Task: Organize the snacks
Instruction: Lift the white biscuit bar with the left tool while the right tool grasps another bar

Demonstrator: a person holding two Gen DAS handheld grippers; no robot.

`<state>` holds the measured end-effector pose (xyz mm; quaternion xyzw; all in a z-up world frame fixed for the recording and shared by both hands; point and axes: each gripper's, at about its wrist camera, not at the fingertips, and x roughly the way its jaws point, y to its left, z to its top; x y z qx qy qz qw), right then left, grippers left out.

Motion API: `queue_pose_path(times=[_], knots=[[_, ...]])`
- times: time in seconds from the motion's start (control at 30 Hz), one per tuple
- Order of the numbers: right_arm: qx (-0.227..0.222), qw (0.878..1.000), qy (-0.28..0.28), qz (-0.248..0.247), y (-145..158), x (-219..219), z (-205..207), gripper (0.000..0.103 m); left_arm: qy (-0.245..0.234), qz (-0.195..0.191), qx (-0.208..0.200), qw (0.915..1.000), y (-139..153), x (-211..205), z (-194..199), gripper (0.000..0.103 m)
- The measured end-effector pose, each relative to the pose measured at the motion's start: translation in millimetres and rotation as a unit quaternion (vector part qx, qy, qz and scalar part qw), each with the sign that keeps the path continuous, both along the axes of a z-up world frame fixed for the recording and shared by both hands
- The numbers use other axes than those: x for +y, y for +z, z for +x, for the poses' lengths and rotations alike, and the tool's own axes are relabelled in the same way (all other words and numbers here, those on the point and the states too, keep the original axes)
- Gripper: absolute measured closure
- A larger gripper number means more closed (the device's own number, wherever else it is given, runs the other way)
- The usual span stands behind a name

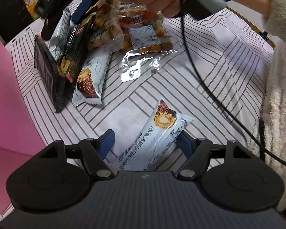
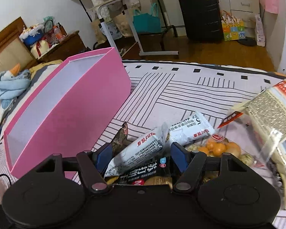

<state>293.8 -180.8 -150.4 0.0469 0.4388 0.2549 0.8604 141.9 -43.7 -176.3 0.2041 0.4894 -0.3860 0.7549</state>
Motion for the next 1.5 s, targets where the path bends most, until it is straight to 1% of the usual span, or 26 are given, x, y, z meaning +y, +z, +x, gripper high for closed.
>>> queue_pose_path(times=[0.07, 0.13, 0.2, 0.3, 0.47, 0.7, 0.8, 1.1, 1.23, 1.37, 1.5], knots=[[-0.011, 1.000, -0.001, -0.011, -3, 3, -2, 0.041, 0.005, -0.003, -0.001, 1.0000, 1, -1, 3, 0.042], [-0.015, 1.000, -0.002, -0.005, -3, 3, -3, 0.048, 0.014, -0.006, 0.005, 0.9999, 3, 0, 7, 0.064], [-0.014, 1.000, -0.006, -0.003, -2, 2, -3, 0.052, 0.034, -0.017, 0.025, 0.9989, 6, 3, 15, 0.073], [-0.019, 1.000, -0.012, -0.008, 0, 4, -6, 0.055, 0.063, -0.033, 0.052, 0.9961, 8, 11, 25, 0.077], [-0.028, 0.999, -0.024, -0.011, 9, 5, -14, 0.061, 0.096, -0.041, 0.065, 0.9924, 12, 20, 31, 0.078], [-0.034, 0.998, -0.047, -0.009, 24, 1, -28, 0.067, 0.122, -0.059, 0.052, 0.9894, 28, 32, 24, 0.078], [-0.030, 0.998, -0.057, -0.005, 29, -4, -34, 0.068, 0.132, -0.060, 0.047, 0.9883, 30, 29, 20, 0.078], [-0.024, 0.997, -0.075, 0.008, 45, -12, -55, 0.069, 0.156, -0.044, 0.034, 0.9862, 35, 35, 11, 0.078], [-0.015, 0.997, -0.080, 0.010, 45, -14, -67, 0.069, 0.158, -0.051, 0.037, 0.9853, 40, 40, 11, 0.078], [-0.018, 0.995, -0.094, 0.023, 47, -20, -80, 0.069, 0.164, -0.058, 0.032, 0.9841, 45, 45, 9, 0.078], [-0.017, 0.993, -0.114, 0.039, 52, -29, -94, 0.069, 0.177, -0.052, 0.037, 0.9822, 46, 51, 9, 0.078]])
